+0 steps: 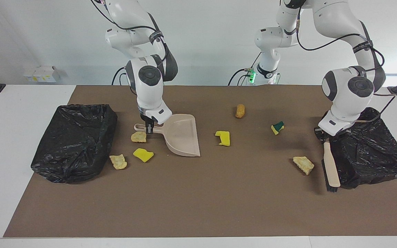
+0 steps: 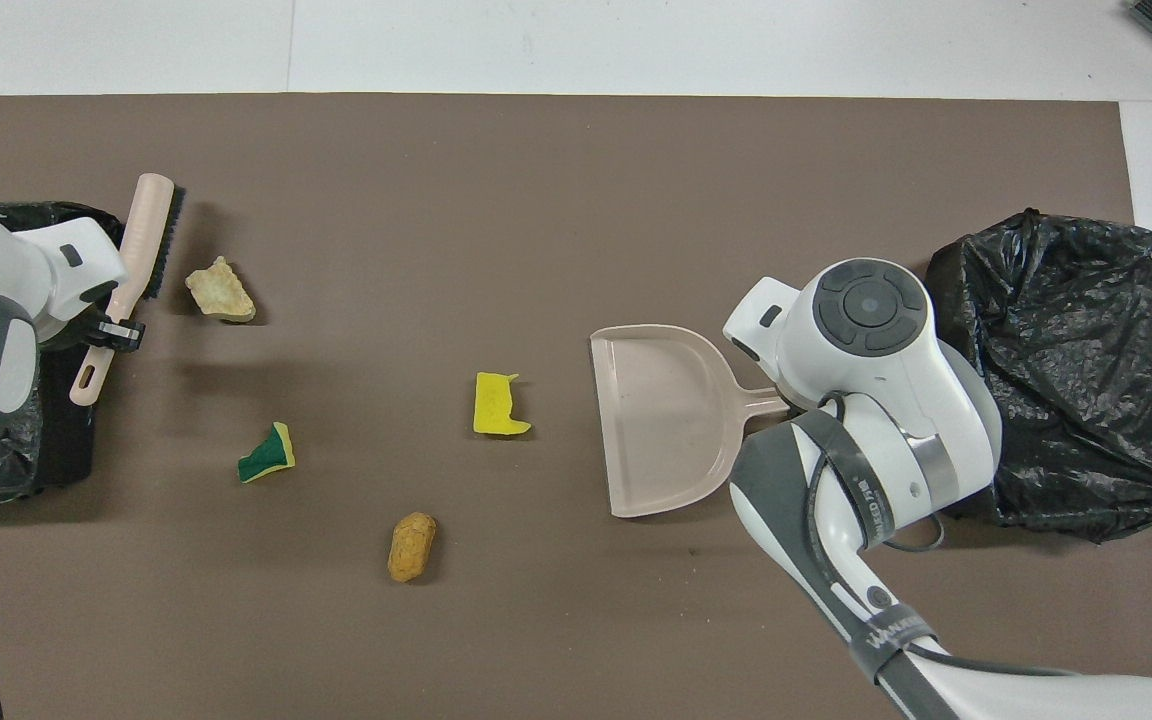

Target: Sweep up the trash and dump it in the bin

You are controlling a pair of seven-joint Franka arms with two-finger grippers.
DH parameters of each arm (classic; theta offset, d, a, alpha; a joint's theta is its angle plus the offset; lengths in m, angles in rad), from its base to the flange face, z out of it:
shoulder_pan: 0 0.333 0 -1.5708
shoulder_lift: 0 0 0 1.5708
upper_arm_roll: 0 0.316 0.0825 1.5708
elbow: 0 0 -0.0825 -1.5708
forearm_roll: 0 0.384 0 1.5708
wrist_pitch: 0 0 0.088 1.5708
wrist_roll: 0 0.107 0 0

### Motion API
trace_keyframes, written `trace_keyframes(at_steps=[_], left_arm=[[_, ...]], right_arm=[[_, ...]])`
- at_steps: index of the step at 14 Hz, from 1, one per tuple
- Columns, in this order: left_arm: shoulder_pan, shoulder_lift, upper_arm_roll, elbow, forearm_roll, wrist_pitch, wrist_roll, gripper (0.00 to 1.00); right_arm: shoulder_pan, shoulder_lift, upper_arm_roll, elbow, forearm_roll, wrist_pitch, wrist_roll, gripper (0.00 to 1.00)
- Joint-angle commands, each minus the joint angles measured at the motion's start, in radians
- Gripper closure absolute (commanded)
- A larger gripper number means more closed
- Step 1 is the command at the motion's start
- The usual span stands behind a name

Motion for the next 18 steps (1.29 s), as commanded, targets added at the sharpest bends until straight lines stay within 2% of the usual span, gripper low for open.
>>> trace_keyframes(at_steps=[1,4,7,11,14,18], left_arm=[[-0.01,-0.046,-0.02,-0.065,0.014,-0.042,0.002,1.0],[-0.122,-0.072,-0.02,-0.078,-0.013,-0.159,0.006,1.0],[-0.182,-0.077,-0.02,-0.076,-0.162,-0.223,-0.005,1.0],[-0.312,-0.102,-0.02,-0.076,-0.25,-0.305,-0.049,1.0],[-0.4,-0.16,-0.02,-0.071,-0.28,-0.358,-0.069,1.0],[-0.406,-0.253,-0.014,-0.062,-0.334,-0.473,-0.081,1.0]], right_arm=[[-0.004,-0.041,0.007,-0.05,-0.008,-0.004,0.017,1.0],[-0.004,-0.05,0.007,-0.066,-0.008,-0.003,0.017,1.0],[-0.002,-0.056,0.007,-0.078,-0.008,0.0,0.019,1.0],[-0.002,-0.062,0.007,-0.089,-0.008,0.011,0.019,1.0],[-0.002,-0.062,0.007,-0.089,-0.008,0.012,0.019,1.0],[0.001,-0.062,0.007,-0.089,-0.008,0.012,0.019,1.0]])
